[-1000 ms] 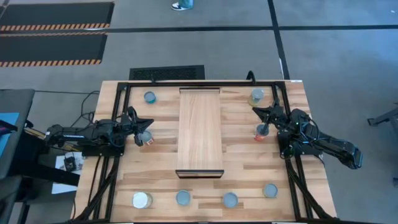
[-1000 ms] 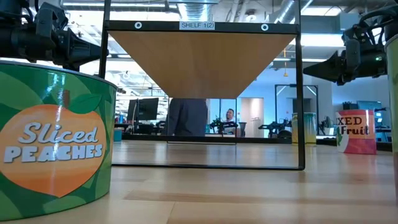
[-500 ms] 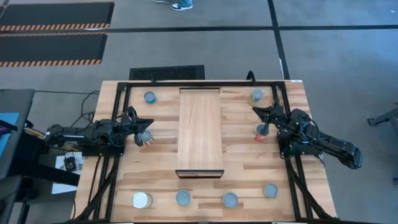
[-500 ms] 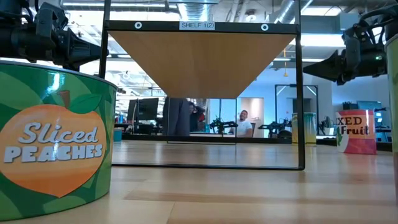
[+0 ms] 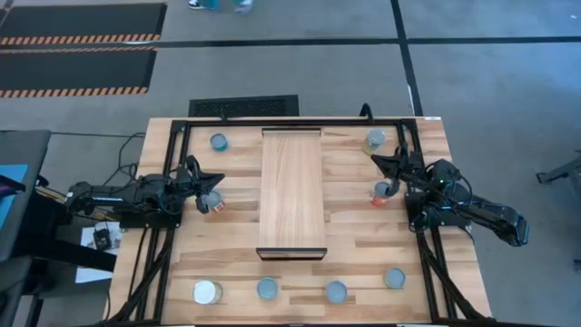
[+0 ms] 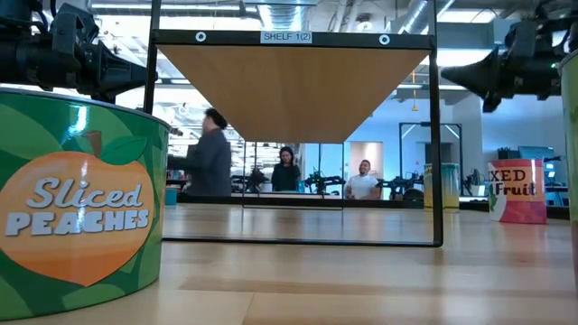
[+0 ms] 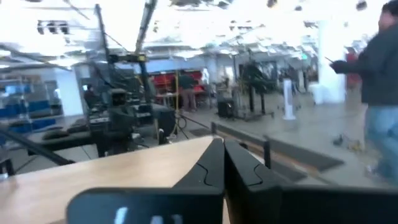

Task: Pick and place cans onto a shelf
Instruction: Put the big white can on the shelf

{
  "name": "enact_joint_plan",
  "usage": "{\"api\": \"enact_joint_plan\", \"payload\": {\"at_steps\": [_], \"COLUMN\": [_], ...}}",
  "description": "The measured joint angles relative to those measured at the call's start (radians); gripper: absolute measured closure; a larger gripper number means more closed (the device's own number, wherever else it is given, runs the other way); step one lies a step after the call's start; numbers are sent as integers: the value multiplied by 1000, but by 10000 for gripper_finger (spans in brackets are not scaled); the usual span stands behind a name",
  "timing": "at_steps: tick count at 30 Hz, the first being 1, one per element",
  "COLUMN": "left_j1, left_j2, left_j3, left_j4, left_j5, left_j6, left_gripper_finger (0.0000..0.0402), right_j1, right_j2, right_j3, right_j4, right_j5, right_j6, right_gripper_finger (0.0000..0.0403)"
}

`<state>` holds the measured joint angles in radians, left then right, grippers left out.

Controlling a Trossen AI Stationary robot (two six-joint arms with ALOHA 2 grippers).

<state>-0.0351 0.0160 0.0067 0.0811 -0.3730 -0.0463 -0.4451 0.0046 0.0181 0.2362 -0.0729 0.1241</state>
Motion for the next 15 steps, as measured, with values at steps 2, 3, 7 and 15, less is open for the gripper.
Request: {"api": "enact_joint_plan", "payload": {"at_steps": [2, 3, 7, 15], "left_j1": [0, 0, 0, 0], "left_j2": [0, 0, 0, 0], "left_j3": [0, 0, 0, 0], "left_j4": [0, 0, 0, 0], "left_j5": [0, 0, 0, 0], "left_j6": [0, 0, 0, 0], "left_gripper_finger": [401, 401, 401, 402], "right_j1": [22, 33, 89, 214], "right_j2": [10, 19, 77, 270], "right_j3": [16, 29, 94, 249], "right_j4": [-4, -5, -19, -204], "right_j5": [13, 19, 19, 20], "right_j6": [-46, -67, -126, -151], "right_gripper_finger": [395, 393, 397, 397]}}
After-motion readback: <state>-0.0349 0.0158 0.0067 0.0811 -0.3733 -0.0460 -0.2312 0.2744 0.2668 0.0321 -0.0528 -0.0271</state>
